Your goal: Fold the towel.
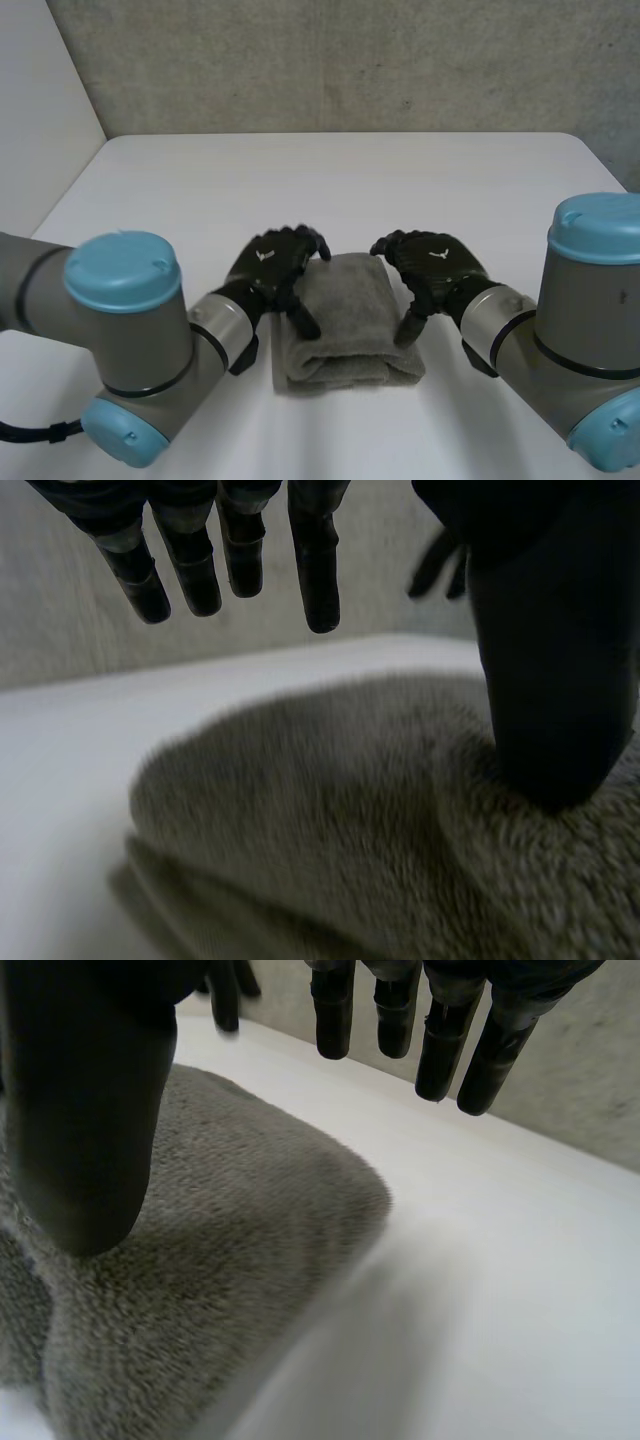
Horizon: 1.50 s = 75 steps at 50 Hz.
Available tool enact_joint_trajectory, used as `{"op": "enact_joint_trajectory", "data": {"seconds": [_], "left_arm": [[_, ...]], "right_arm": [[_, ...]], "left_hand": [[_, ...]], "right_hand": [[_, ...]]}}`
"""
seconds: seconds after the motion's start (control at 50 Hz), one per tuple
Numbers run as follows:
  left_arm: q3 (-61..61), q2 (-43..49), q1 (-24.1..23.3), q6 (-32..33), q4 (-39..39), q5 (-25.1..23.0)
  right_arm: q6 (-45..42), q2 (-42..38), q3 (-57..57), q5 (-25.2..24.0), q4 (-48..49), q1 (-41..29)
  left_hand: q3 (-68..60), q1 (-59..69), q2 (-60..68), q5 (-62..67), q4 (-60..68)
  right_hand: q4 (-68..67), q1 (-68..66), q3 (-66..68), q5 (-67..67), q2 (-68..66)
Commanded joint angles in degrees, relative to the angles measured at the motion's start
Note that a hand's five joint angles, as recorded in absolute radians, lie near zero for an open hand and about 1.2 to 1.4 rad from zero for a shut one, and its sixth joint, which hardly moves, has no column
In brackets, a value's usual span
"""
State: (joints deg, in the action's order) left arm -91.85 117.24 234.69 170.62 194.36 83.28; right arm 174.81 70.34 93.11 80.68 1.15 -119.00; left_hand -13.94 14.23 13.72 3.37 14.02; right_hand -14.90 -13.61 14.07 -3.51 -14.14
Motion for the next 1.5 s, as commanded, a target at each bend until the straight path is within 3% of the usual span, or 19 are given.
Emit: {"op": "enact_joint_trajectory", "data": {"seconds": [0.02, 0.16, 0.34, 0.44, 0.56, 0.6, 0.7, 0.86, 1.5], "left_arm": [[0.62, 4.76, 0.6, 4.28, -2.58, 0.39], [0.62, 5.28, 0.68, 5.34, -3.28, 1.0], [1.58, 3.35, 0.86, 5.42, -3.54, 5.49], [5.17, -1.56, 0.86, 5.25, -7.75, 6.81], [10.99, -5.53, 0.86, 4.98, -14.71, 9.01], [16.41, -8.06, 0.95, 4.81, -20.39, 11.8], [23.01, -11.23, 1.82, 4.81, -25.86, 16.37], [25.4, -13.96, 3.14, 4.55, -27.63, 22.71], [24.52, -15.99, 5.43, 4.63, -27.63, 22.01]], "right_arm": [[4.84, -6.27, -0.39, -7.73, 3.16, 0.43], [4.93, -10.93, -2.14, -8.61, 3.42, -0.18], [4.75, -7.15, -2.67, -6.41, 3.24, -0.27], [4.93, -1.53, -3.64, -2.99, 2.8, -0.18], [4.93, 4.98, -9.18, 5.98, -0.36, 0.43], [4.84, 7.52, -12.67, 9.65, -2.81, 0.61], [4.49, 9.19, -16.99, 11.95, -7.2, 1.57], [4.49, 10.69, -17.61, 11.87, -9.5, 4.21], [3.35, 13.06, -18.67, 10.81, -9.94, 5.8]], "left_hand": [[3.56, -3.85, -3.33, -2.99, -3.64], [3.73, -4.02, -3.5, -3.16, -3.81], [3.56, -3.85, -3.33, -2.99, -3.64], [3.56, -3.85, -3.33, -2.99, -3.64], [3.73, -4.02, -3.5, -3.16, -3.81], [3.73, -4.02, -3.5, -3.16, -3.81], [3.73, -4.02, -3.5, -3.16, -3.81], [3.56, -3.85, -3.33, -2.99, -3.64], [3.73, -4.02, -3.5, -3.16, -3.81]], "right_hand": [[4.9, 3.61, -4.07, 3.51, 4.14], [4.9, 3.61, -4.07, 3.51, 4.14], [4.9, 3.61, -4.07, 3.51, 4.14], [4.9, 3.61, -4.07, 3.51, 4.14], [4.9, 3.61, -4.07, 3.51, 4.14], [4.9, 3.61, -4.07, 3.51, 4.14], [4.9, 3.61, -4.07, 3.51, 4.14], [4.9, 3.61, -4.07, 3.51, 4.14], [4.9, 3.61, -4.07, 3.51, 4.14]]}}
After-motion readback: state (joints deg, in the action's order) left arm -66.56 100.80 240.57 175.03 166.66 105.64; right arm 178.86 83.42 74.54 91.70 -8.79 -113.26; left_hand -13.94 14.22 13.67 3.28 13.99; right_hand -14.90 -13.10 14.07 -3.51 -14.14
